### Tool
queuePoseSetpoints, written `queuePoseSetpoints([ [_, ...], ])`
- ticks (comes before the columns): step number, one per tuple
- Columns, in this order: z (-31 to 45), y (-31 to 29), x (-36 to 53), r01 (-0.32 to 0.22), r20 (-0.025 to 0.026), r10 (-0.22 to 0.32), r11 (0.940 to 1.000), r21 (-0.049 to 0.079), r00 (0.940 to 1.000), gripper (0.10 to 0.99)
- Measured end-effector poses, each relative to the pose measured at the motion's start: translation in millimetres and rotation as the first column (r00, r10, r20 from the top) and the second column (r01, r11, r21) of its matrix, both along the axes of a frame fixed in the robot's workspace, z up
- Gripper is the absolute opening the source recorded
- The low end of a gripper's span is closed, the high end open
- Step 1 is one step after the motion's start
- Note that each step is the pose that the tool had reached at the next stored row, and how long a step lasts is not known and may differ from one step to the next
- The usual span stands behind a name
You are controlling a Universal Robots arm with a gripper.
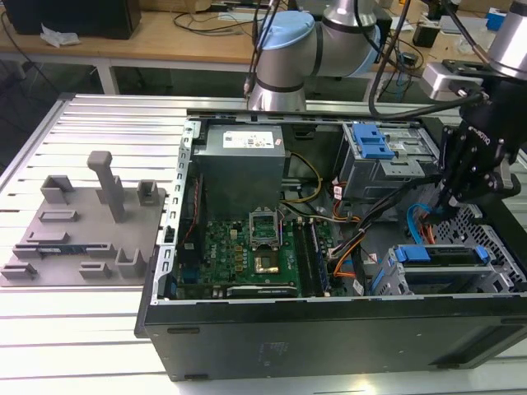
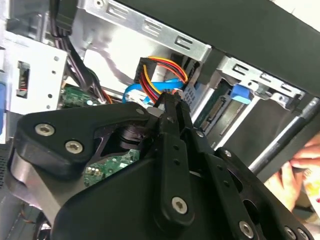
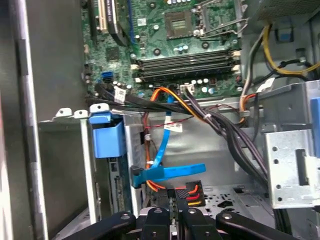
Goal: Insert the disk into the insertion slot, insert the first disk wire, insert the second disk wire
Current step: 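Insert the first disk wire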
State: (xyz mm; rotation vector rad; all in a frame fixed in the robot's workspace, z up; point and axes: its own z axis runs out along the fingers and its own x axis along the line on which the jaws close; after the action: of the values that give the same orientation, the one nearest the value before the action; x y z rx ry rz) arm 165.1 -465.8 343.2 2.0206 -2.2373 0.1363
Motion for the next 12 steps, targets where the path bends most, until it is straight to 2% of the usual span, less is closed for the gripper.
queuePoseSetpoints([
  [1,0.0,2.1,-0.1,-0.003,0.0000,0.003,0.9997,-0.023,1.0000,0.169],
  [2,0.0,4.2,-0.2,-0.010,-0.0001,0.010,0.9992,-0.040,1.0000,0.169],
  [3,0.0,4.3,-0.1,-0.014,-0.0003,0.014,0.9989,-0.044,0.9999,0.169],
  [6,0.0,4.4,0.4,-0.015,-0.0005,0.015,0.9989,-0.045,0.9999,0.169],
  [9,0.0,4.2,4.2,-0.020,-0.0108,0.019,0.9988,-0.045,0.9998,0.169],
  [11,0.1,3.9,7.0,-0.025,-0.0154,0.025,0.9987,-0.045,0.9996,0.169],
  [12,0.2,3.1,7.3,-0.028,-0.0159,0.027,0.9986,-0.045,0.9995,0.169],
])
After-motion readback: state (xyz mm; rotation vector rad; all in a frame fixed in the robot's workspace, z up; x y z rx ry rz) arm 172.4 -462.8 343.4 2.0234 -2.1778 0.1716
